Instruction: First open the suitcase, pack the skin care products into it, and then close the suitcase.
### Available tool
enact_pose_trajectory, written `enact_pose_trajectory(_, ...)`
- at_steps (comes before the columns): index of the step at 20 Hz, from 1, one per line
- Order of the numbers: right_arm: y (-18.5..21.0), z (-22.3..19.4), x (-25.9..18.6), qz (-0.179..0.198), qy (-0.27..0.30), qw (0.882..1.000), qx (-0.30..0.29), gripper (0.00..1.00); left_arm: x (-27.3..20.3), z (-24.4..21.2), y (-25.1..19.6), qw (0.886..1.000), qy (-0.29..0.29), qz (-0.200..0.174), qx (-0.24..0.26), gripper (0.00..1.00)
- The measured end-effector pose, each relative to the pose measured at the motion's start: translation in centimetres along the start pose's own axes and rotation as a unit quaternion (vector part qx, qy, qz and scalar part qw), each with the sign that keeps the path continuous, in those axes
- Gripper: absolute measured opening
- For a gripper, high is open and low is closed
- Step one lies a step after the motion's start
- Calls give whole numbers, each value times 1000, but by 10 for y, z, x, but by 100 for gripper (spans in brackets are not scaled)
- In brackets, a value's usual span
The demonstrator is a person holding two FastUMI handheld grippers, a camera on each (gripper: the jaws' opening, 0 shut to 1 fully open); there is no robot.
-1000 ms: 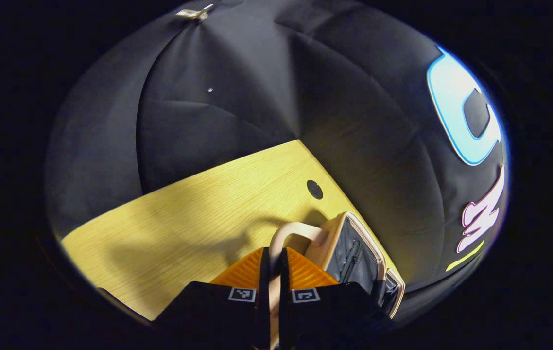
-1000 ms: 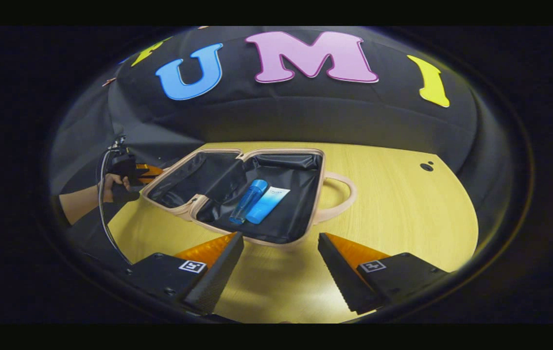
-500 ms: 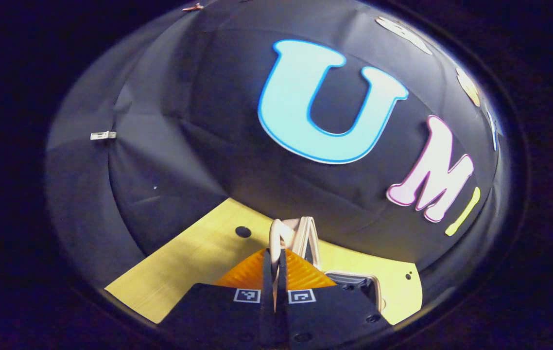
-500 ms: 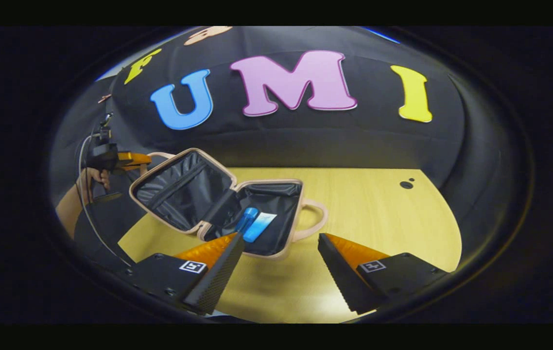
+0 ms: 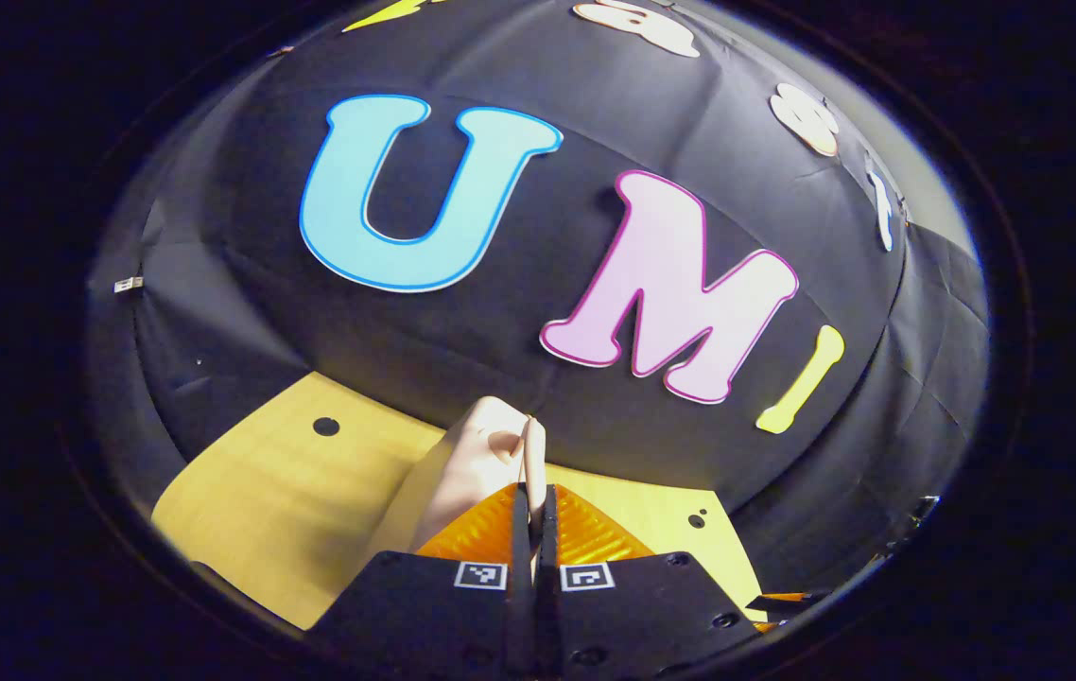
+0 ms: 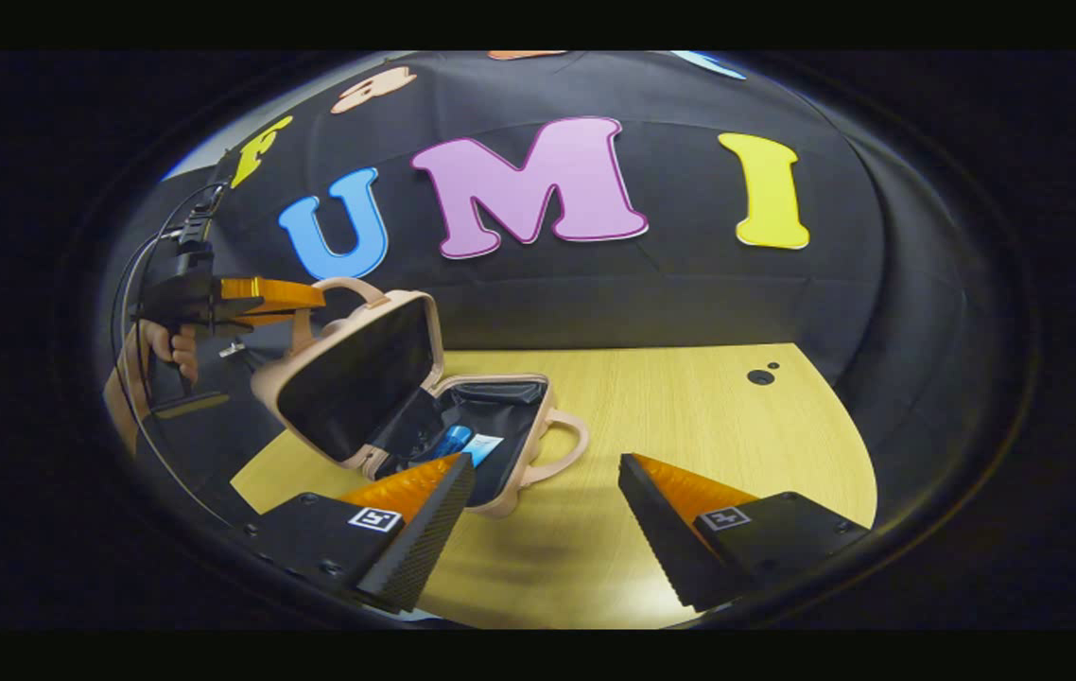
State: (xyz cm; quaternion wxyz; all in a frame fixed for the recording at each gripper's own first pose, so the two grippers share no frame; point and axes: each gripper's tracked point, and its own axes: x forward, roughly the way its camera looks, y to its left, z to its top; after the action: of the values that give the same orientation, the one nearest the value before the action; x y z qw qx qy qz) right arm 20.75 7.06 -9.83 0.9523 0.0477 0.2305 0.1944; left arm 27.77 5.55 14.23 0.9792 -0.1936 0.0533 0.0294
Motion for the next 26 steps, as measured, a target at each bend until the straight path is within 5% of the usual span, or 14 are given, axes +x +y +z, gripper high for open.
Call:
enact_pose_trajectory(8,-52,-12,-8,13,23,1000,2,97,61,-141,-104,994,96,-48,25,6)
enact_pose_trajectory(13,-74,-8,-21,-15,14,1000,6,97,98,-212,-107,982,161,-35,89,7)
enact_pose_trajectory(16,-75,-6,-29,-28,-4,1000,10,98,102,-239,-114,978,188,-35,82,10)
enact_pose_trajectory(20,-60,4,-44,-43,-25,999,13,97,88,-217,-117,984,160,-46,59,34)
enact_pose_trajectory(21,-56,10,-49,-49,-35,998,8,97,77,-199,-117,987,140,-49,60,29)
enact_pose_trajectory(23,-47,22,-58,-61,-53,997,-7,97,43,-159,-114,991,92,-56,74,65)
enact_pose_trajectory(26,-33,46,-73,-82,-91,992,-29,98,-22,-71,-99,992,-43,-33,118,88)
